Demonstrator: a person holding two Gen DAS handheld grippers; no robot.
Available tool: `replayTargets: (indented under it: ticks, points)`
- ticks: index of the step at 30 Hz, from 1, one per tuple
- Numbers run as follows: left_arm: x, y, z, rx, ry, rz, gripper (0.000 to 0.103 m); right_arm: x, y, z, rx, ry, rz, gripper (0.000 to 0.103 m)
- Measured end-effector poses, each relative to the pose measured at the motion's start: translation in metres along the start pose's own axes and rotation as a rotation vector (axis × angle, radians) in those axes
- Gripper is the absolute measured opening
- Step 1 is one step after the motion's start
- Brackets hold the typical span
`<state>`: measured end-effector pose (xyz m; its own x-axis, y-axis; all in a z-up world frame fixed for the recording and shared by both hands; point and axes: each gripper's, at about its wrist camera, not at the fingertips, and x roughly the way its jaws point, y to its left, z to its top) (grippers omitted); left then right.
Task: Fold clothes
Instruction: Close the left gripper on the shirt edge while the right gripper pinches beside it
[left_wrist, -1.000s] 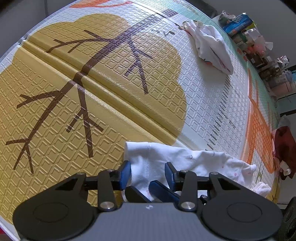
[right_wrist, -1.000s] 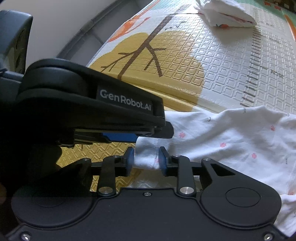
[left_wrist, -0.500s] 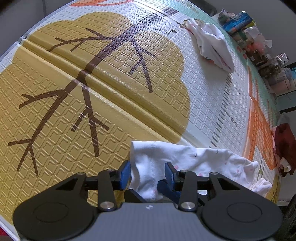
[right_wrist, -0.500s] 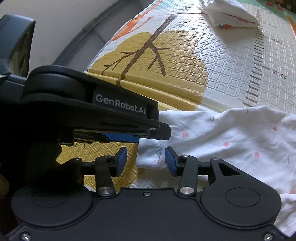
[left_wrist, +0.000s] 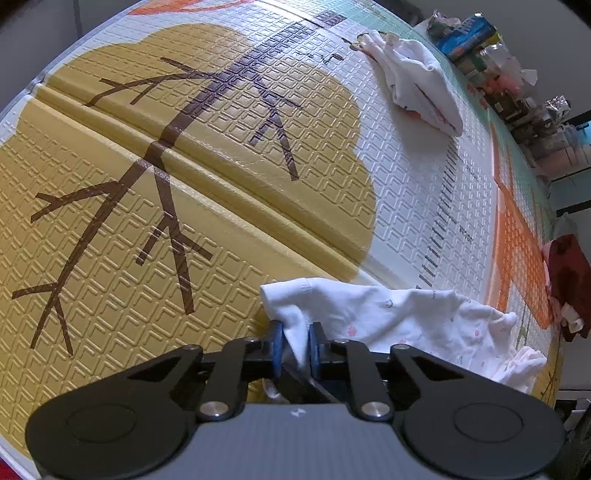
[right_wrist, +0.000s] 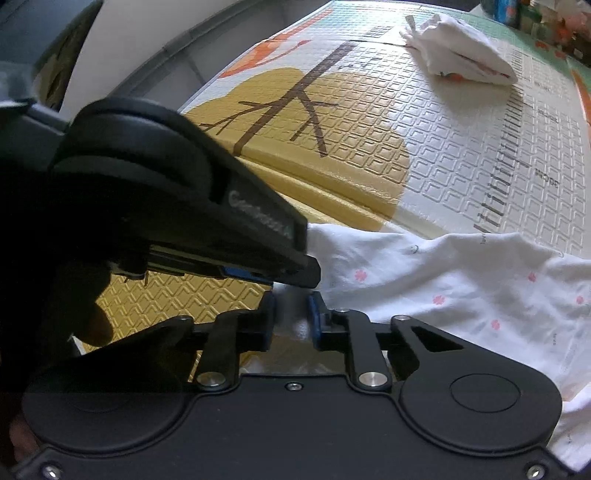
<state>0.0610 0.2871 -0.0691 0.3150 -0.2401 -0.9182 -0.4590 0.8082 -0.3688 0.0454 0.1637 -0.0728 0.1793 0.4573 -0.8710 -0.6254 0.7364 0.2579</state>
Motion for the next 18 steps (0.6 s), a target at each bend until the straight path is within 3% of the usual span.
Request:
replayTargets:
  ticks: [18]
  points:
    - [-0.018,-0.028,-0.005,0.055,-0.043,-0.019,0.012,-0.029,-0.009,0.002,0.014,-0.061,0.003,0.008]
